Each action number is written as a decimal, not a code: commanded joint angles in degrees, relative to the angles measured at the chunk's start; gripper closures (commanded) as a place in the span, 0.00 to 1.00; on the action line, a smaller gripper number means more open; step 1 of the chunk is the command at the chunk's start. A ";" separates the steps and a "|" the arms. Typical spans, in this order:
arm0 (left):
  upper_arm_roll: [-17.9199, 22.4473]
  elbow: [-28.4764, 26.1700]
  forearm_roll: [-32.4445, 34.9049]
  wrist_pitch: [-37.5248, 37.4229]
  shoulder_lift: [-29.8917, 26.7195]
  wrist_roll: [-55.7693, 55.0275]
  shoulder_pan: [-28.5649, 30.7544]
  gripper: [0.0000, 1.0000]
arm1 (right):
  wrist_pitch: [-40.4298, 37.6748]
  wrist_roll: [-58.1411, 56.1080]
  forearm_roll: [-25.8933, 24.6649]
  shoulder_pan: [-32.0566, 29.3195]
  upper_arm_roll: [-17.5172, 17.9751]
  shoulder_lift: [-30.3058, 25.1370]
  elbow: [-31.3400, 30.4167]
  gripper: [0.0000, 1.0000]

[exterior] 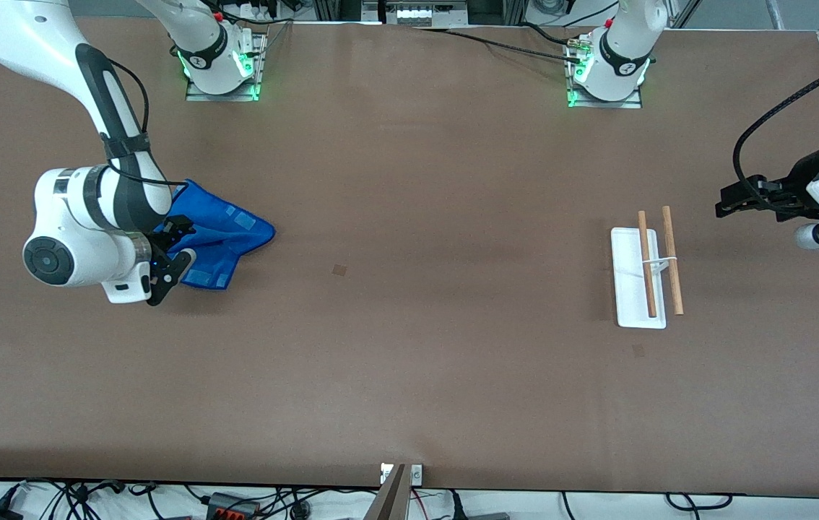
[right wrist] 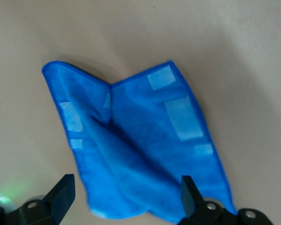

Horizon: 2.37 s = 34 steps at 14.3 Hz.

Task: Pass towel and hang on rack
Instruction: 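Lower the right gripper onto the blue towel and grasp it, then lift the towel with the right gripper while the left gripper approaches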

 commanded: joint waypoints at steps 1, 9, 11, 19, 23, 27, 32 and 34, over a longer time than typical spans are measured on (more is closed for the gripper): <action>-0.13 1.00 0.06 -0.06 0.24 -0.34 0.15 0.00 | 4.03 -7.55 0.24 0.06 0.06 -1.44 -4.57 0.00; -0.22 1.00 -0.03 -0.06 0.24 -0.26 0.41 0.00 | 8.14 -12.23 0.77 0.50 0.24 -1.27 -9.57 0.00; -0.22 1.00 0.06 -0.06 0.33 -0.26 0.33 0.00 | 12.37 -12.32 0.77 0.94 0.33 -1.27 -12.31 0.00; -0.22 0.91 -0.46 -0.15 0.24 -0.43 0.32 0.00 | 10.44 -15.46 0.68 1.82 0.33 -1.36 -13.11 0.52; -0.31 0.56 -0.03 -0.23 1.82 0.44 0.32 0.00 | 10.54 -16.89 0.68 1.64 0.33 -1.27 -12.93 0.89; -0.22 0.47 -0.20 -0.32 1.91 0.45 0.24 0.00 | 9.40 -17.15 0.68 1.64 0.33 -1.88 -11.97 1.00; -0.22 0.47 -0.20 -0.32 2.00 -0.25 0.15 0.00 | -6.41 -17.24 8.56 1.73 0.77 -1.80 3.31 1.00; -0.22 0.30 -0.20 -0.41 1.91 -0.34 0.15 0.00 | -6.95 -17.24 14.54 1.73 0.77 -1.80 5.78 1.00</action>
